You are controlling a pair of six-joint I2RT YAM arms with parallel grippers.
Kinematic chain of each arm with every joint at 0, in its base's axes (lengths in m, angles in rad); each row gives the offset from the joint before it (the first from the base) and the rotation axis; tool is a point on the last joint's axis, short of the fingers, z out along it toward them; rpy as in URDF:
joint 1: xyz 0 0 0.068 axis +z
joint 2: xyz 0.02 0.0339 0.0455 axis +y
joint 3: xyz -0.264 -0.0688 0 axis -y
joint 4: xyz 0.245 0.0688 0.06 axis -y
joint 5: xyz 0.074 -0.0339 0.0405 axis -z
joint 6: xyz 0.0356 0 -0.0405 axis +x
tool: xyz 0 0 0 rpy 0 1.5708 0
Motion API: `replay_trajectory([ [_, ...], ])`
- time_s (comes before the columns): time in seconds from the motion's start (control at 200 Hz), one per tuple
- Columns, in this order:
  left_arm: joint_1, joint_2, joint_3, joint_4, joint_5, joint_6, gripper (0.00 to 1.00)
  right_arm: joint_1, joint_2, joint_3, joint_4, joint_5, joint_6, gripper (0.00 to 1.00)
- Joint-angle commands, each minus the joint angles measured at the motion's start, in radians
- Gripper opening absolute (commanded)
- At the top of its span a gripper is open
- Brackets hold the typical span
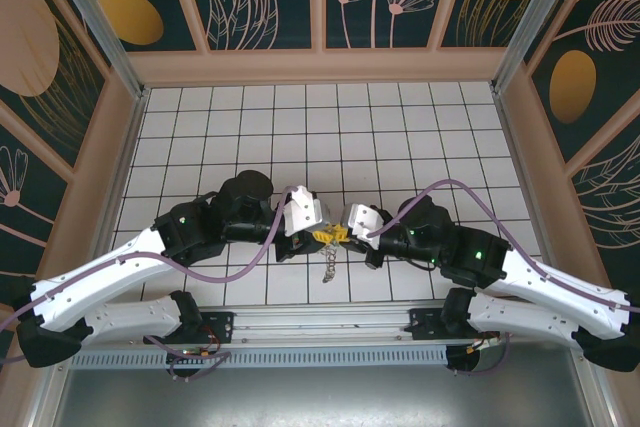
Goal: Put the keys on the keyring
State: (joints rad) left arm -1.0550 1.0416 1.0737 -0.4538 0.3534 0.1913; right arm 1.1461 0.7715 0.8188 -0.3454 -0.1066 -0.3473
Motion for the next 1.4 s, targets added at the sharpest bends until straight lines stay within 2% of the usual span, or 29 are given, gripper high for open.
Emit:
replay_trajectory([
  [0.0, -0.003, 0.003, -0.001, -0.001, -0.011, 0.02, 0.26, 0.011, -0.002, 0.044, 0.037, -0.025, -0.016, 0.0],
  [0.405, -0.003, 0.014, -0.017, 0.01, -0.02, 0.027, 0.22, 0.015, -0.012, 0.03, 0.065, -0.055, -0.01, 0.0],
  [0.566, -0.003, 0.005, -0.024, 0.013, -0.008, 0.028, 0.0, 0.017, -0.018, 0.026, 0.068, -0.056, -0.011, 0.0],
  [0.846, -0.003, -0.066, -0.056, 0.098, 0.016, 0.007, 0.0, 0.024, -0.026, 0.007, 0.089, -0.054, -0.019, 0.0],
  [1.106, -0.003, -0.142, -0.126, 0.255, 0.089, -0.056, 0.0, 0.057, -0.042, -0.015, 0.124, -0.085, -0.036, 0.09],
  [1.286, -0.002, -0.168, -0.163, 0.332, 0.12, -0.086, 0.0, 0.086, -0.057, -0.026, 0.141, -0.093, -0.047, 0.03],
  [1.396, -0.003, -0.187, -0.189, 0.38, 0.127, -0.1, 0.0, 0.09, -0.057, -0.027, 0.139, -0.088, -0.047, 0.02],
])
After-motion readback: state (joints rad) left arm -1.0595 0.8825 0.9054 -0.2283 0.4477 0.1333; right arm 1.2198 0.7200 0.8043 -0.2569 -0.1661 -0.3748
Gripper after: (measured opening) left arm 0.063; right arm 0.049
